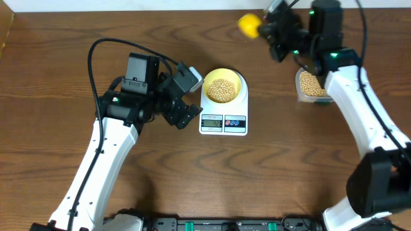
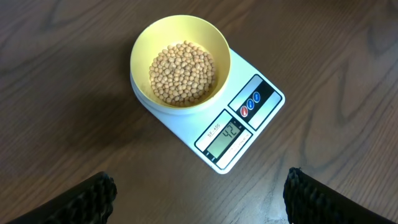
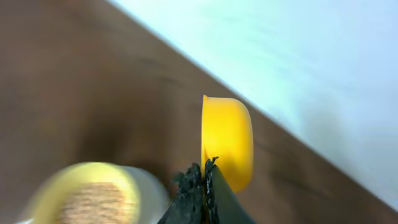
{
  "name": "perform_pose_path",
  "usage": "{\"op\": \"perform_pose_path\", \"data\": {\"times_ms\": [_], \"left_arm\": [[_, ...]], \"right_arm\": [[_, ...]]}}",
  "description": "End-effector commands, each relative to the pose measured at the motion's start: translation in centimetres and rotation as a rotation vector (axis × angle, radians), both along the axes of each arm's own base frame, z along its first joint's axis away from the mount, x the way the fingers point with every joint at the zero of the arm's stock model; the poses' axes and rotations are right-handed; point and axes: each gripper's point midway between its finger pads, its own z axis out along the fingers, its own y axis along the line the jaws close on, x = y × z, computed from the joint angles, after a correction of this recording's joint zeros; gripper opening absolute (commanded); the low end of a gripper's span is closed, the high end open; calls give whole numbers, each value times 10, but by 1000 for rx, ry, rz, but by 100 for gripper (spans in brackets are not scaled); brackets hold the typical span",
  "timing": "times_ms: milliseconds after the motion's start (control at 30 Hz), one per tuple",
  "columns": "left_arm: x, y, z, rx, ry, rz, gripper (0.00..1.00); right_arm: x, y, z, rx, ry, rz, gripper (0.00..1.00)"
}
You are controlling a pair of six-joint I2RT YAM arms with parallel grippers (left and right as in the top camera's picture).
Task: Scoop item into bowl and weigh 50g on scale
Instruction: 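Carry the empty scoop back right to the soybean tub, then lower the scoop into the soybeans and drag it to scoop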
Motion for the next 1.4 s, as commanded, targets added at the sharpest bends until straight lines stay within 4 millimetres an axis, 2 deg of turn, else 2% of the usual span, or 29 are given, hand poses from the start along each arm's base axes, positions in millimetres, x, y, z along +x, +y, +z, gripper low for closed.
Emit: {"op": "perform_pose_path", "data": {"times_ms": [0, 33, 67, 200, 500, 700, 800, 1000, 1133, 1367], "left_arm": [[-2, 3, -4, 11, 1, 0, 88], [-2, 3, -4, 10, 1, 1, 88], [-2, 3, -4, 10, 1, 1, 88], [-2, 3, -4, 11, 1, 0, 88], [-2, 3, -4, 11, 1, 0, 88], [-2, 3, -4, 10, 1, 1, 88], [-2, 3, -4, 11, 1, 0, 88], [-2, 3, -4, 11, 1, 0, 88], [-2, 3, -4, 10, 1, 1, 88], [-2, 3, -4, 10, 1, 1, 88]], "right_arm": [[26, -68, -6, -156, -15, -369, 1], [28, -93, -10, -206, -5, -493, 1], [27, -107, -13, -248, 7, -566, 1], [12, -136, -32, -347, 95, -703, 1], [-35, -151, -77, -296, 389, -876, 1], [-60, -174, -86, -372, 459, -1010, 1], [-69, -177, -91, -394, 493, -1024, 1], [-82, -184, -98, -419, 552, -1040, 1], [-85, -191, -107, -377, 589, -1092, 1], [-79, -195, -138, -249, 640, -1063, 1]]}}
